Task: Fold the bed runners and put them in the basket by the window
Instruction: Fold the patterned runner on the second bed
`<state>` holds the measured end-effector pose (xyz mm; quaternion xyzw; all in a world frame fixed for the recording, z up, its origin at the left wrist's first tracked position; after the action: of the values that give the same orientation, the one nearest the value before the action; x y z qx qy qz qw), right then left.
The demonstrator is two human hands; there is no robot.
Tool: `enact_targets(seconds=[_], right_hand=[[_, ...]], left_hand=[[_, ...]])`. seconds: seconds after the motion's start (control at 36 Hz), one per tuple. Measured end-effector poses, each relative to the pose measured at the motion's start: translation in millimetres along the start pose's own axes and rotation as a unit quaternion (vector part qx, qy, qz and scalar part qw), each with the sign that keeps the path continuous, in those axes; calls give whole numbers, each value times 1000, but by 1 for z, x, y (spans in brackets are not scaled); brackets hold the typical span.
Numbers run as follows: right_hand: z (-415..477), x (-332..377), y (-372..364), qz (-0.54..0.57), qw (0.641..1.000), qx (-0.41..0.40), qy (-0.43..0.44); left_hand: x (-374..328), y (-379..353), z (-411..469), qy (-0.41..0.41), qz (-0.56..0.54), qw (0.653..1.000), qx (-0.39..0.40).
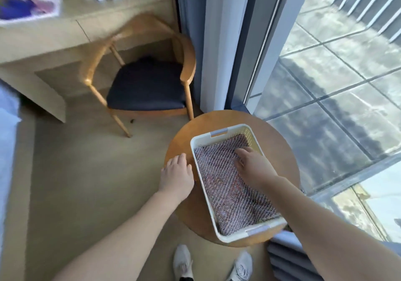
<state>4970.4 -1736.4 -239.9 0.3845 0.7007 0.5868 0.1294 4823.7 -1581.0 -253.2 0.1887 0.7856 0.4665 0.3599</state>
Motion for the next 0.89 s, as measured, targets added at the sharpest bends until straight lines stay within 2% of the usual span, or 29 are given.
enact_targets(seconds=[0.19, 0.44, 0.67, 0.89], right_hand=[[13, 108, 82, -19, 997, -60, 44], [22, 246, 131, -18, 976, -122, 181], [-4, 335, 133, -35, 942, -89, 322], [-82, 414, 91, -69, 881, -29, 467]], left_hand=[[68, 128, -11, 31, -23, 993, -113], [139, 247, -89, 103, -22, 964, -245], [179, 273, -205, 207, -26, 923, -322], [201, 246, -353, 353, -23, 866, -352]])
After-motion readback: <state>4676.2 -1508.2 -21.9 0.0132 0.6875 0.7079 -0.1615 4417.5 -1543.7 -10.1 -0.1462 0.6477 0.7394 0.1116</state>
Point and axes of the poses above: each hand's wrist, its own z-axis towards the middle knuckle, its own y-axis out of the back of the hand, x = y × z, the point moved 6 cm from there along z, towards the middle knuckle, and after that the axes turned 5 degrees about -z, right-handed, at the moved point
